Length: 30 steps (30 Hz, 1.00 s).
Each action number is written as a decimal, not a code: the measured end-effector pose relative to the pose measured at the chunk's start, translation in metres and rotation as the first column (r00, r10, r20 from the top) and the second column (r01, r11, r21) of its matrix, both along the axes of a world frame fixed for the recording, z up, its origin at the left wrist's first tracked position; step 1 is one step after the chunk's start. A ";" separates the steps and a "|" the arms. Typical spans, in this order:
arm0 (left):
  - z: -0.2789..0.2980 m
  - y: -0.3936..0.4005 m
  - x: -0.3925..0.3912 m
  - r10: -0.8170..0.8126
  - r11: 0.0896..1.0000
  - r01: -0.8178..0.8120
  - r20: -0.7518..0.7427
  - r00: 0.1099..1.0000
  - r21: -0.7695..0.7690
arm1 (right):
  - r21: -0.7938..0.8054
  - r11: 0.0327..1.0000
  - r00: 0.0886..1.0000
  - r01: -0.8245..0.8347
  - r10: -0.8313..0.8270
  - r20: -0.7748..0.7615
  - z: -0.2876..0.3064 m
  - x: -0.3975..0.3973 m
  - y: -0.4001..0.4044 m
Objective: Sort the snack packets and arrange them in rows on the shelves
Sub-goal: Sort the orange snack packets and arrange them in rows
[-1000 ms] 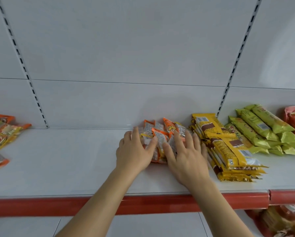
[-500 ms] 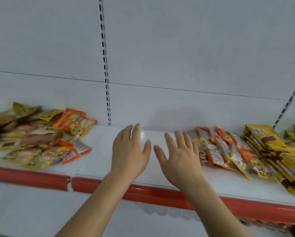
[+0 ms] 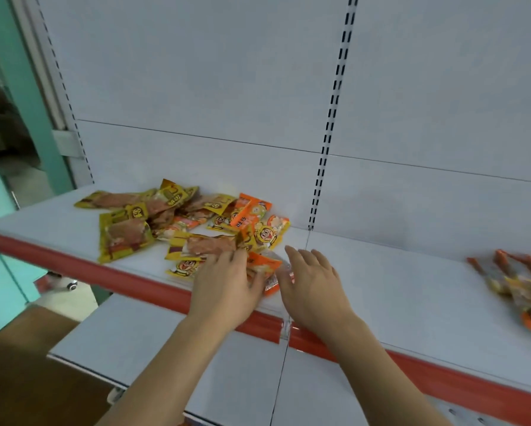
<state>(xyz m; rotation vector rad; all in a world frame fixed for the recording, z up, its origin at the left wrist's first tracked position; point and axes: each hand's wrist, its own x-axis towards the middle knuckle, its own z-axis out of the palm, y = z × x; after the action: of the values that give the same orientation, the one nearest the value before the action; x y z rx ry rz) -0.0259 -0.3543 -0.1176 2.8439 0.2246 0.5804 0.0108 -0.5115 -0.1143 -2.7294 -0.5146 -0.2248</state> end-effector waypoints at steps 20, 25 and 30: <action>0.021 -0.011 0.026 -0.143 0.713 0.190 0.125 0.982 -0.675 | 0.582 0.813 0.991 -0.016 -0.064 0.117 0.016 0.001 0.011; 0.027 0.029 0.029 -0.040 0.585 0.173 0.185 0.982 -0.792 | 0.438 0.865 0.969 0.245 -0.207 -0.134 0.017 -0.005 0.034; 0.023 0.076 0.025 -0.007 0.342 0.176 0.184 0.983 -0.923 | 0.193 0.930 0.941 0.313 -0.276 -0.193 0.010 -0.008 0.071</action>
<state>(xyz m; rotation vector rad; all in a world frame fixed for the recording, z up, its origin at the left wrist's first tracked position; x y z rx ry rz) -0.0009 -0.2779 -0.0948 1.6170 0.2548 0.4137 0.0025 -0.4406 -0.1039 -2.5648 -0.0260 -0.1227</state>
